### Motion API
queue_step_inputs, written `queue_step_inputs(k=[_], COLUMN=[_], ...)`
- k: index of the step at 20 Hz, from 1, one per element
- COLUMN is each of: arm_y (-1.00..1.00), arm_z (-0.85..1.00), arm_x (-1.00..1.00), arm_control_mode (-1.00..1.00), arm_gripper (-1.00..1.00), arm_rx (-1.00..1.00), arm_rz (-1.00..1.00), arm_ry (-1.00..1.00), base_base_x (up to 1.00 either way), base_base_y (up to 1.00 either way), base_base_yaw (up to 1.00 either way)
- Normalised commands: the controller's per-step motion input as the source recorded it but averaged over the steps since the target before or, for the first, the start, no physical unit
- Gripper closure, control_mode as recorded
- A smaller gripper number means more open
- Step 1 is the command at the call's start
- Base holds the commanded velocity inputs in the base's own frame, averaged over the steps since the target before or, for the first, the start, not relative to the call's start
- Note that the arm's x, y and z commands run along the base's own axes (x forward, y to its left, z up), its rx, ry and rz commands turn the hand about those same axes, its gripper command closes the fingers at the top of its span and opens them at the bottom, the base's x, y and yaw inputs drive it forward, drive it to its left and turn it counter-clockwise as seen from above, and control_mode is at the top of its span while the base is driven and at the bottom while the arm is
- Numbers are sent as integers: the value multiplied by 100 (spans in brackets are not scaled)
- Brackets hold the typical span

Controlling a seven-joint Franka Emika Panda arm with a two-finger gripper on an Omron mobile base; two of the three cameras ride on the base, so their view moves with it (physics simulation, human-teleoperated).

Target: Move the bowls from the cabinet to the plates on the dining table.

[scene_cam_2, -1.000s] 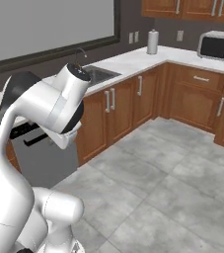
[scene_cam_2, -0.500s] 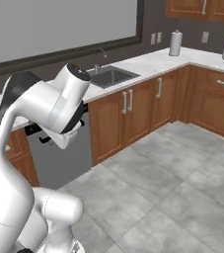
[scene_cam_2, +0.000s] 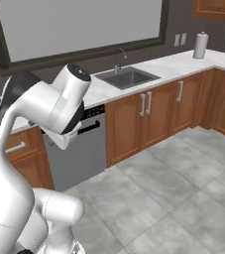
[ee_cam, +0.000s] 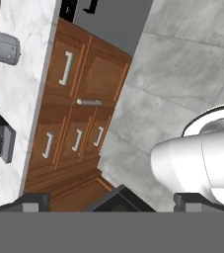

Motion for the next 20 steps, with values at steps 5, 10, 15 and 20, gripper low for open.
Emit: queue_step_inputs(k=[5, 10, 15, 20], arm_y=[0, 0, 0, 0], arm_z=[0, 0, 0, 0], arm_x=[0, 0, 0, 0], arm_control_mode=[100, 100, 100, 100], arm_gripper=[-100, -100, -100, -100], arm_rx=[0, 0, 0, 0], arm_rz=[0, 0, 0, 0], arm_ry=[0, 0, 0, 0], base_base_x=[1, 1, 1, 1], base_base_y=[0, 0, 0, 0], base_base_yaw=[25, 25, 25, 25])
